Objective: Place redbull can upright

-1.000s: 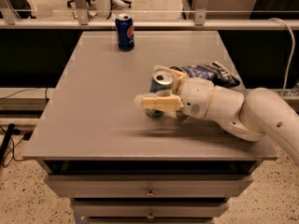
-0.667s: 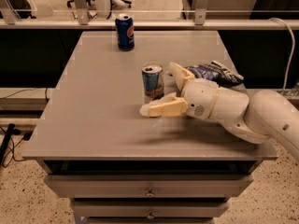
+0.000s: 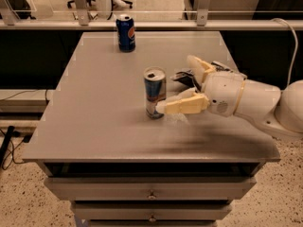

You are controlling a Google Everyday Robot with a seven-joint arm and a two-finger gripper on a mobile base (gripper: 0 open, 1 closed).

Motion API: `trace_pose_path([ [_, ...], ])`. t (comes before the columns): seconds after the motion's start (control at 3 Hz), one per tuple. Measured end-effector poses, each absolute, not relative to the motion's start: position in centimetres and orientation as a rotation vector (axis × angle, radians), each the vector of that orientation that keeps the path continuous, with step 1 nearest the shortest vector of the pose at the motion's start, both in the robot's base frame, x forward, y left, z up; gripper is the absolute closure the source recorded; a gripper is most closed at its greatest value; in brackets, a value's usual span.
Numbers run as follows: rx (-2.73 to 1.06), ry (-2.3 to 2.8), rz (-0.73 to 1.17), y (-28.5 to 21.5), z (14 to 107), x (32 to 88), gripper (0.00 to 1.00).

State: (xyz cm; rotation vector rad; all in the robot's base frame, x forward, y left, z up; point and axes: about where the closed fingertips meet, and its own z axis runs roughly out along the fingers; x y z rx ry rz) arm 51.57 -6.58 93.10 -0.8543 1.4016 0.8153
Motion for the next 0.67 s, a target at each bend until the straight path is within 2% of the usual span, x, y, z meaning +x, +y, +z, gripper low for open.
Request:
trace_pose_path([
  [0.33, -0.92, 1.441, 0.745, -8.56, 96.38, 49.62, 0.0],
  [0.67, -0.942, 1.438, 0.748, -8.09, 96.73, 49.2, 0.0],
])
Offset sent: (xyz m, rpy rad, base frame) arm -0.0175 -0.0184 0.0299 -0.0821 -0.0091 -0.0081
